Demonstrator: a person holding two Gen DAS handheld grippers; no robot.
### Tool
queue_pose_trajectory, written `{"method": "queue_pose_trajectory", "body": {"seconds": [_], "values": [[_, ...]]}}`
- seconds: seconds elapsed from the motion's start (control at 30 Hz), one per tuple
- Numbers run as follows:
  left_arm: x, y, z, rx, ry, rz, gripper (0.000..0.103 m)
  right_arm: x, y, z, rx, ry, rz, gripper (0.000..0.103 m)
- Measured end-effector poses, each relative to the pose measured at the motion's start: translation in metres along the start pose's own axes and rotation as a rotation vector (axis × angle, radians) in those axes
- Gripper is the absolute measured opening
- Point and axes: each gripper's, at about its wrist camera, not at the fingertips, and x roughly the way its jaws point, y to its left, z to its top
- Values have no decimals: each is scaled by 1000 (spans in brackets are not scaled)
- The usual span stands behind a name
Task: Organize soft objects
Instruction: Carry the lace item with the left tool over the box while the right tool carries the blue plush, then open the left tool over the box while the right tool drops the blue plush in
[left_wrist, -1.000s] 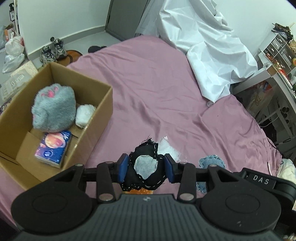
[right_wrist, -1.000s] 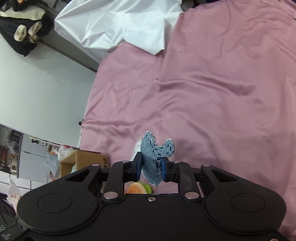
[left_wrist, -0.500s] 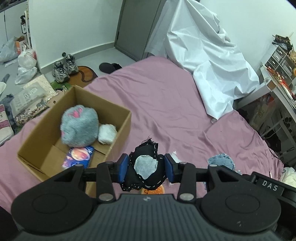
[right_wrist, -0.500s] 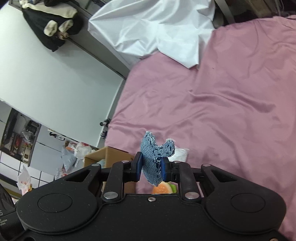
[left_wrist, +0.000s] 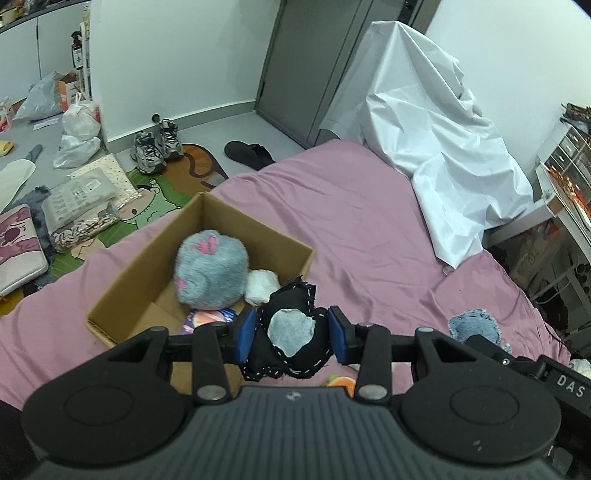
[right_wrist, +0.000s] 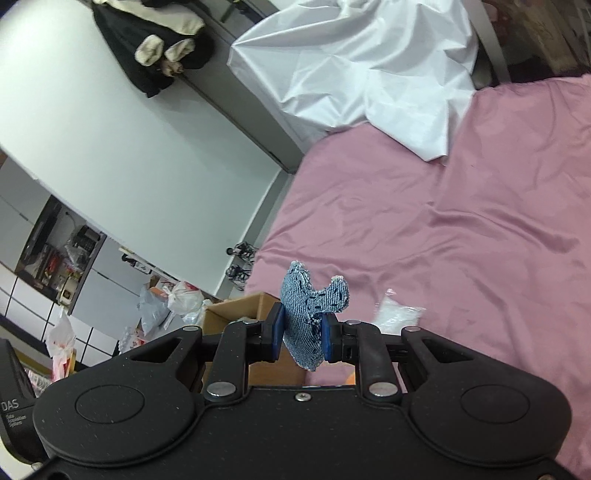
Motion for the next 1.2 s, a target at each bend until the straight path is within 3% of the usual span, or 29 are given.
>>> {"method": "queue_pose_trajectory", "body": {"seconds": [0.67,1.2], "values": [[9,74,16,-84,-3,16,41,23,52,-20,-118,3,20,20],[52,113,25,-109,79,0,43,65,80,-32,-168,70,-18,20]]}}
